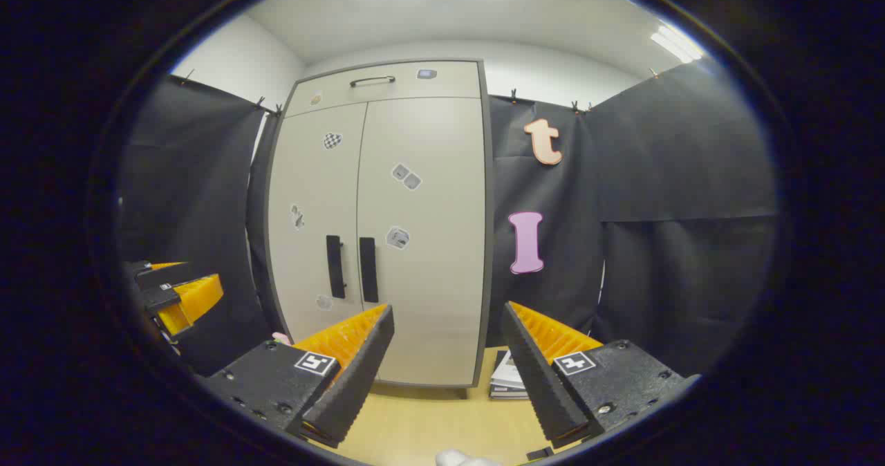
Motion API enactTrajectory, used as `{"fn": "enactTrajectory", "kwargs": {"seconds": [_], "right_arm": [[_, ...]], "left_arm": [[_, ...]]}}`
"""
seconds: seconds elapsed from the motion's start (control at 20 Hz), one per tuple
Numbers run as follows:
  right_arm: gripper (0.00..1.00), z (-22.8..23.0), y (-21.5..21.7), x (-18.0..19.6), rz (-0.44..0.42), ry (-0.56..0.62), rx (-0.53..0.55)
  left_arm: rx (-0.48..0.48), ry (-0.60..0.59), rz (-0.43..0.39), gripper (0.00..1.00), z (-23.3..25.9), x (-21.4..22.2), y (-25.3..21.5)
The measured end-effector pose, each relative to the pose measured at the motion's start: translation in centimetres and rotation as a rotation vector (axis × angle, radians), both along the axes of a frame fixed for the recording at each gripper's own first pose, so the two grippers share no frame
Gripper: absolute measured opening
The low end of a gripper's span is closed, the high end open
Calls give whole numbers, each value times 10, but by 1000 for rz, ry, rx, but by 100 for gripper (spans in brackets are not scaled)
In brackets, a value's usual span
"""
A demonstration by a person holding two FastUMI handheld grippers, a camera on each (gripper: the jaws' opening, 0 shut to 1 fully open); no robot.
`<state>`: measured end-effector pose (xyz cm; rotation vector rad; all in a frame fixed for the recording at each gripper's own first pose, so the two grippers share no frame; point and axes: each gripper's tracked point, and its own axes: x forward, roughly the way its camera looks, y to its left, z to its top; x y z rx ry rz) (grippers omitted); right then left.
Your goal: Open the right door of the double-door shoe cabinet with the right hand, and open the left door with the left hand.
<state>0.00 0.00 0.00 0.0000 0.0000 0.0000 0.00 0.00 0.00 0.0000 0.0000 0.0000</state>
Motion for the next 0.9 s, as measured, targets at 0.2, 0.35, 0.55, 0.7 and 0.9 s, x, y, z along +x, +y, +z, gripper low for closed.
{"fn": "enactTrajectory", "kwargs": {"seconds": [0.2, 0.35, 0.55, 0.7, 0.9], "right_arm": [[99, 0, 0, 4, 0, 0, -4], [99, 0, 1, 7, -3, 2, 2], [99, -3, 4, 12, -5, 4, -7], [99, -6, 7, 20, -5, 10, -18], [98, -8, 21, 39, 2, 14, -15]], "left_arm": [[4, 2, -1, 95, 0, 3, 0], [6, 10, -1, 95, -3, 5, 0], [4, 8, 1, 95, -3, 7, 4], [11, 6, 12, 95, -5, 8, 7], [0, 19, 27, 95, -8, 5, 17]]}}
